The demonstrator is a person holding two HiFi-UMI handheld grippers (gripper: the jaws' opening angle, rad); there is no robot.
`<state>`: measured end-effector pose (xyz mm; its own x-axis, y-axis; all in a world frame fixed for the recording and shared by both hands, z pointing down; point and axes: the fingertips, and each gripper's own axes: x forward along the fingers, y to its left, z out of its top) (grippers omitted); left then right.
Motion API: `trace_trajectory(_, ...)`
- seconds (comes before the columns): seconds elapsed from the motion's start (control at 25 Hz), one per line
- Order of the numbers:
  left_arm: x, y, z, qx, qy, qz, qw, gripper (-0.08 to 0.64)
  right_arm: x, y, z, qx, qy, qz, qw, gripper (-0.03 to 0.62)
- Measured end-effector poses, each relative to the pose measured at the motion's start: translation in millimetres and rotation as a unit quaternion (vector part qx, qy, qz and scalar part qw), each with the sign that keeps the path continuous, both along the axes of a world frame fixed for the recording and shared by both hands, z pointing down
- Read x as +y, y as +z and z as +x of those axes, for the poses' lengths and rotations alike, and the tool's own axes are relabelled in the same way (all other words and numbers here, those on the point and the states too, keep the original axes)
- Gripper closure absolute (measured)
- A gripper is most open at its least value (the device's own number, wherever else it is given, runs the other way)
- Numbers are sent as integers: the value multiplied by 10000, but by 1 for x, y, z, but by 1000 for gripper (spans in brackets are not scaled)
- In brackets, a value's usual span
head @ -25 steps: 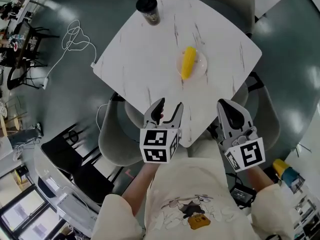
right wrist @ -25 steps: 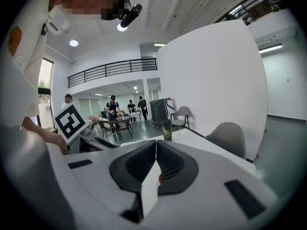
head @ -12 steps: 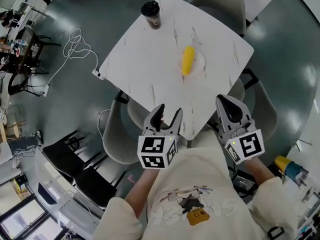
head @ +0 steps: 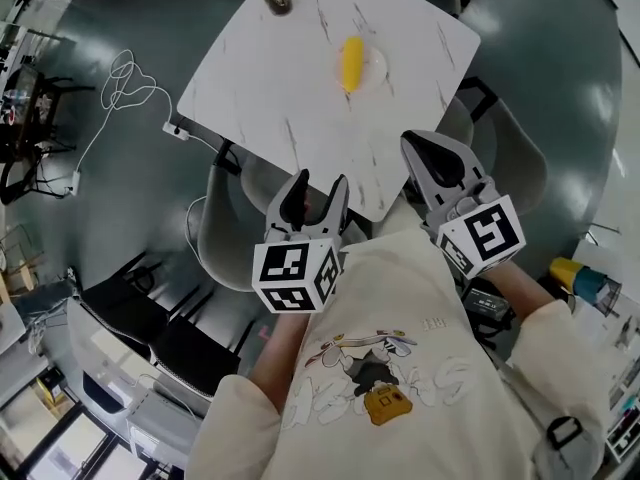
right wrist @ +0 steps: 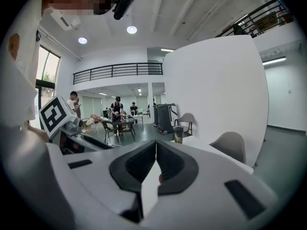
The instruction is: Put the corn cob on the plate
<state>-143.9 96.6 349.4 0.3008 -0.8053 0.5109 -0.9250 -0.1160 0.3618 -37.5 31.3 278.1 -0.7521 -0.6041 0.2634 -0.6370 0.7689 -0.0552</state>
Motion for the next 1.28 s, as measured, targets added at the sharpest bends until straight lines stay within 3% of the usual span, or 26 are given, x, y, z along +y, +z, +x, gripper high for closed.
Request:
trace_trajectory(0.32,24,-12,-2,245,83,163,9995,319,38,-5,-16,-374,5,-377,9986,588)
trace_trajectory(0.56,32,-31,10,262,149,514,9982,321,53,-12,-9,-294,11,-169,9994,588)
trace_trajectory(0.6,35,-33,12,238,110,546,9982,330,55,-13,-6,-310,59,-171,9994,588)
trace_trajectory(0.68,40,-36,9,172,-51,585,9981,472,60,-15,-3,-329,145,-149,9992,588)
trace_trajectory(0.76,41,-37,5,153,-154,600,9980,554,62,-17,-4,-333,166,-91,9993,588)
trace_trajectory(1.28,38,-39,6,201,-28,618,9979,554,74,-27,-21,-289,-77,103,9995,588)
